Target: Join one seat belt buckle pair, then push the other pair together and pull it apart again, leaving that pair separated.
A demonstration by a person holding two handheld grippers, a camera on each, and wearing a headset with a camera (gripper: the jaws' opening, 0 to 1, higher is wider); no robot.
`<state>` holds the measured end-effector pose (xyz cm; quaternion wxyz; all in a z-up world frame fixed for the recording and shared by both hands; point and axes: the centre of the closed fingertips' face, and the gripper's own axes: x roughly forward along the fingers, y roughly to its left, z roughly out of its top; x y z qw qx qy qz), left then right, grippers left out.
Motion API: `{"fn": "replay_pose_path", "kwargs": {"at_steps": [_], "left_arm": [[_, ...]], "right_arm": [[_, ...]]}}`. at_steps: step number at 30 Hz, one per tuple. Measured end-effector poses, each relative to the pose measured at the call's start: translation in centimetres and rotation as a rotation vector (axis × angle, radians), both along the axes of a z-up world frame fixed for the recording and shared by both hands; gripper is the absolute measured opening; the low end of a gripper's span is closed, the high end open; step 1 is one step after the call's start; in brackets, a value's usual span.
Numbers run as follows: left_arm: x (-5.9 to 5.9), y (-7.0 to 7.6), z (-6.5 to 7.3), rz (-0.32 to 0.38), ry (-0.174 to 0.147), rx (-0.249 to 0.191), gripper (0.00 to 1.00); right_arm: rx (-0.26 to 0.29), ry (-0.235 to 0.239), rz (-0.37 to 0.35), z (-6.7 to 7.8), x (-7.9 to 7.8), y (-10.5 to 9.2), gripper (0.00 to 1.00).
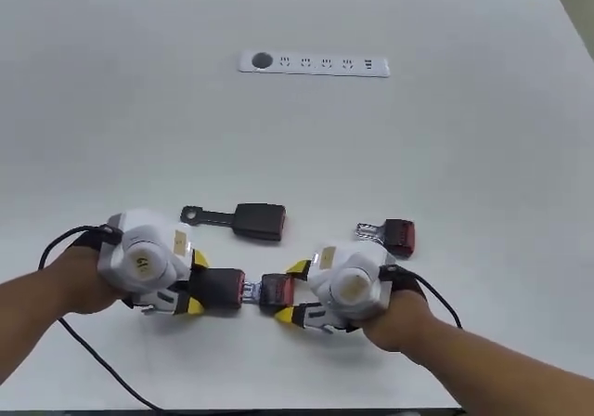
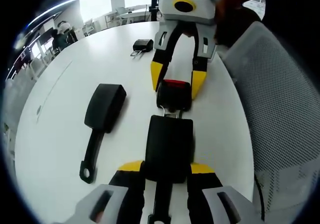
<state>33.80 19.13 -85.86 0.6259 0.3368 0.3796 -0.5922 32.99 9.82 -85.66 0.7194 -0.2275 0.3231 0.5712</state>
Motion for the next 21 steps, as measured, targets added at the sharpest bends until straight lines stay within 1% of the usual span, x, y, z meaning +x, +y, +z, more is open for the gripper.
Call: {"fn": "replay_pose_path", "kwargs": {"at_steps": [2, 9, 11, 12, 16, 18, 20, 21], "left_arm": [[-0.1, -0.1, 0.0, -0.009, -0.004, 0.009, 0.33], [-0.1, -0.2, -0.1, -0.040, -0.005, 0.017, 0.32], [-0.1, -0.2, -0.1, -0.039, -0.003, 0.018, 0.32], [-0.1, -0.2, 0.0, -0.039, -0.004, 0.018, 0.32], [-0.1, -0.2, 0.0, -0.030, -0.002, 0.014, 0.32], [-0.1, -0.2, 0.0, -0.028, -0.002, 0.017, 0.32], [-0.1, -0.3, 0.0, -0.032, -0.002, 0.021, 0.32], [-0.2, 0.1, -0.1, -0.028, 0.009, 0.044, 0.32]], "right_arm": [[-0.004, 0.001, 0.003, 0.0, 0.0, 0.0, 0.34], [-0.034, 0.006, 0.024, -0.1, 0.0, 0.5, 0.33], [-0.029, 0.010, 0.018, -0.1, 0.1, 0.7, 0.33], [-0.034, 0.003, 0.016, -0.1, 0.0, 0.8, 0.33], [-0.026, 0.012, -0.001, -0.1, 0.1, 0.9, 0.33], [-0.020, 0.014, -0.008, 0.0, 0.0, 1.5, 0.33], [-0.026, 0.013, -0.009, 0.0, 0.0, 2.1, 0.33], [-0.039, 0.032, -0.024, -0.1, -0.2, 2.1, 0.33]]}}
